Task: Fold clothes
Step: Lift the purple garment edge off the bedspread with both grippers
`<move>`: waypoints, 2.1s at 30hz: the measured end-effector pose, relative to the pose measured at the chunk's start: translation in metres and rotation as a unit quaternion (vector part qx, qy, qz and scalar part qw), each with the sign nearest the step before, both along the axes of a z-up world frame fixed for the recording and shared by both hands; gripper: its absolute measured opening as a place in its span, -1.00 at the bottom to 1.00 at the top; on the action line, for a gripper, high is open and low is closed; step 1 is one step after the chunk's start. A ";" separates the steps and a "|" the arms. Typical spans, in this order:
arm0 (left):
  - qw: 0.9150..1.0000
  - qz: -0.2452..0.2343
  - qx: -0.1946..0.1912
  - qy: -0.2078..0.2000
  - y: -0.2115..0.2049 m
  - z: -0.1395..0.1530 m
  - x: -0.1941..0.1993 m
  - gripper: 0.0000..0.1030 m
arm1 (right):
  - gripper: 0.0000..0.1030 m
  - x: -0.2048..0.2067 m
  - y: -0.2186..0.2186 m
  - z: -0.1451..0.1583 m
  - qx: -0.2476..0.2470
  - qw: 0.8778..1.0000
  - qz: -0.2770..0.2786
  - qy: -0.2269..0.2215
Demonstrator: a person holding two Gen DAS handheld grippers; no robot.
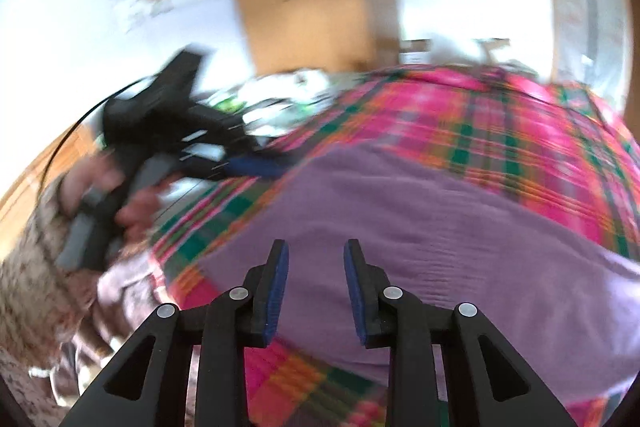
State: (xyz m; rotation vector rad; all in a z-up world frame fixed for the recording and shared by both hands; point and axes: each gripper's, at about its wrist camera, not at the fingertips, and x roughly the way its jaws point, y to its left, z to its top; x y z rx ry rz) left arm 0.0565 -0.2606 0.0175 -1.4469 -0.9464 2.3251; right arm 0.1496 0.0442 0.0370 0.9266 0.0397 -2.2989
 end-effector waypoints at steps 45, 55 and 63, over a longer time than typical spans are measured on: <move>1.000 -0.007 -0.022 -0.002 0.025 -0.001 0.029 -0.46 | -0.70 -0.059 0.064 -0.008 -0.099 0.991 -0.041 -0.086; 0.999 -0.027 -0.029 -0.002 0.047 0.000 0.027 -0.46 | -0.70 -0.057 0.092 -0.009 -0.101 0.989 -0.075 -0.082; 0.998 -0.035 -0.047 -0.010 0.058 -0.005 0.020 -0.46 | -0.68 -0.063 0.099 -0.028 -0.092 0.986 -0.090 -0.107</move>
